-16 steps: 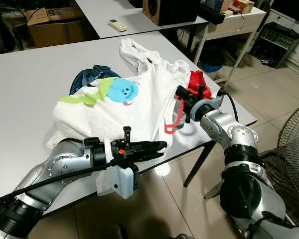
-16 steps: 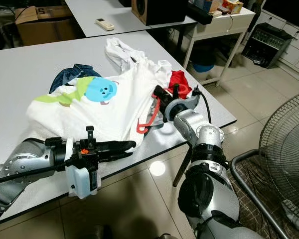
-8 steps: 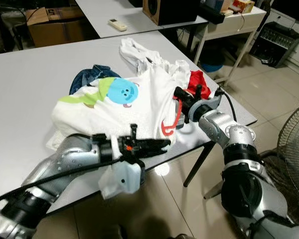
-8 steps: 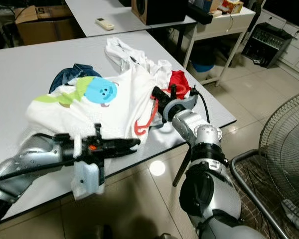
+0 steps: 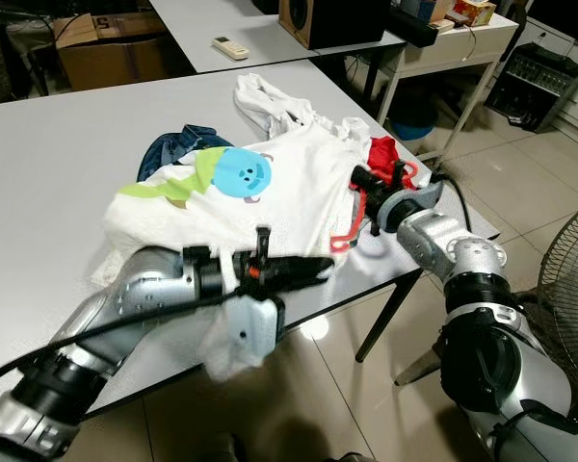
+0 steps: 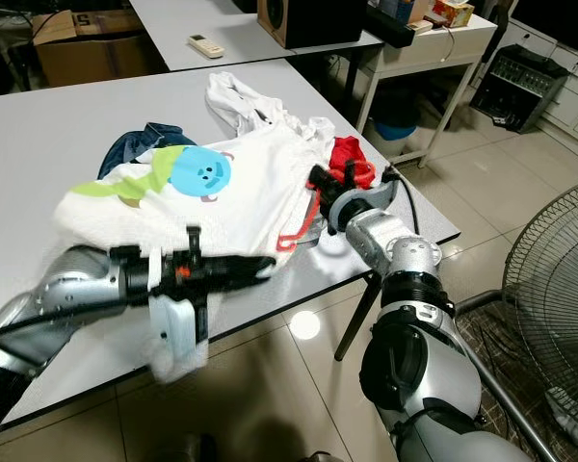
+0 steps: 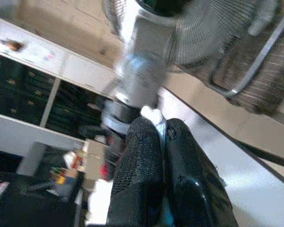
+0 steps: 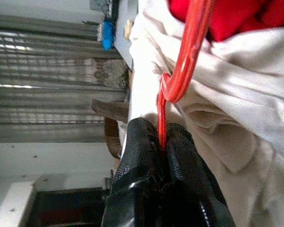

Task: Hang hanger

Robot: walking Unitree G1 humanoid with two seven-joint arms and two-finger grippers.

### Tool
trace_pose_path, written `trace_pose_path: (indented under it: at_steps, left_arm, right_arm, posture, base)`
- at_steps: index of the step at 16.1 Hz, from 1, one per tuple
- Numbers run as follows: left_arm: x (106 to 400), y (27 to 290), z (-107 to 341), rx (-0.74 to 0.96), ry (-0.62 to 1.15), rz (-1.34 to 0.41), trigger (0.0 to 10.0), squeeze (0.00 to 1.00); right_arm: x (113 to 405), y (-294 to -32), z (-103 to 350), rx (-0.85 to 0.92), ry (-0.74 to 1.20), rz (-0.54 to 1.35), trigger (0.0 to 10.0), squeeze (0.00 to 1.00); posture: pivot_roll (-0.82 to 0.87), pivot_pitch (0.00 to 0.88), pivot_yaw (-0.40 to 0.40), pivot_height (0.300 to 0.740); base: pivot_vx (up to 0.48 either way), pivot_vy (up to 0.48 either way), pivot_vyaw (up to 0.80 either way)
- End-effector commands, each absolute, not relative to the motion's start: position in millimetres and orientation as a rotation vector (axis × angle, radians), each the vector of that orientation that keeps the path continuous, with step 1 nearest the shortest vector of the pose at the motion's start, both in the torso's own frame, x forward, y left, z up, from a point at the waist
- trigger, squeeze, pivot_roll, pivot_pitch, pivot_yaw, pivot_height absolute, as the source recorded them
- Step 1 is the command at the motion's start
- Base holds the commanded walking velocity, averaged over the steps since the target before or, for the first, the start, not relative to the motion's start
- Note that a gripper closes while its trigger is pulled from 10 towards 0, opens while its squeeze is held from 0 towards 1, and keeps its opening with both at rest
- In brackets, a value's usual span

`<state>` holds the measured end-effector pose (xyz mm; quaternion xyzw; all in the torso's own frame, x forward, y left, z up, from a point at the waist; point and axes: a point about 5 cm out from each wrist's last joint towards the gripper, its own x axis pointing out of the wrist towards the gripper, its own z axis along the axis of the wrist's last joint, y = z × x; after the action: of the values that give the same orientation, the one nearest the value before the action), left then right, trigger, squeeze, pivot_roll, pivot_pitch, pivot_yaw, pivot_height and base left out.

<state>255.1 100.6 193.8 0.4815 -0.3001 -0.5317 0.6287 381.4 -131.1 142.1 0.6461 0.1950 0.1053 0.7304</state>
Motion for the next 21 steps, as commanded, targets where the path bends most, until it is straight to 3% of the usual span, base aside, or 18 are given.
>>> trace_pose_path:
  at_steps: [1,6,10,11,12,13,16,17,21]
  left_arm:
    - [251.9,93.4,205.2,1.095,-0.758,-1.214,0.0,0.00]
    - [247.0,75.7,205.1,1.048,-0.793,-1.263,0.0,0.00]
    - [264.1,75.6,191.9,1.128,-0.669,-1.210,0.0,0.00]
    - [274.8,78.3,199.3,1.137,-0.649,-1.121,3.7,0.00]
    - [280.8,81.5,206.0,1.140,-0.650,-1.064,5.2,0.00]
    - [285.9,87.2,211.1,1.151,-0.639,-1.015,10.0,0.00]
    - [287.9,109.5,208.9,1.143,-0.504,-1.009,10.0,0.00]
    - [280.5,111.8,206.5,1.035,-0.418,-1.080,10.0,1.00]
    - [257.6,94.4,198.6,0.914,-0.380,-1.215,10.0,1.00]
  right_arm:
    - [384.3,-124.0,147.3,1.386,0.425,0.246,10.0,0.00]
    - [389.5,-102.1,158.1,1.433,0.420,0.271,10.0,0.00]
    - [386.4,-78.8,186.7,1.468,0.439,0.433,10.0,0.00]
    - [379.3,-78.7,189.8,1.434,0.459,0.471,10.0,0.00]
    - [375.1,-82.1,189.7,1.427,0.462,0.476,10.0,0.00]
    - [370.9,-87.3,188.9,1.395,0.459,0.467,10.0,0.00]
    - [361.6,-108.3,188.2,1.285,0.395,0.404,10.0,0.00]
    - [356.0,-113.7,188.0,1.277,0.379,0.407,10.0,0.00]
    - [349.1,-116.1,182.6,1.306,0.364,0.383,10.0,0.00]
  posture:
    - [0.16,0.062,-0.065,0.740]
    - [0.16,0.064,-0.059,0.740]
    - [0.16,0.065,-0.059,0.740]
    - [0.15,0.066,-0.069,0.740]
    - [0.15,0.066,-0.068,0.740]
    - [0.14,0.064,-0.063,0.740]
    - [0.13,0.062,-0.056,0.740]
    - [0.14,0.062,-0.058,0.740]
    - [0.14,0.062,-0.060,0.740]
  base:
    - [0.000,0.000,0.00]
    - [0.000,0.000,0.00]
    - [0.000,0.000,0.00]
    - [0.000,0.000,0.00]
    - [0.000,0.000,0.00]
    - [0.000,0.000,0.00]
    - [0.000,0.000,0.00]
    - [0.000,0.000,0.00]
    - [0.000,0.000,0.00]
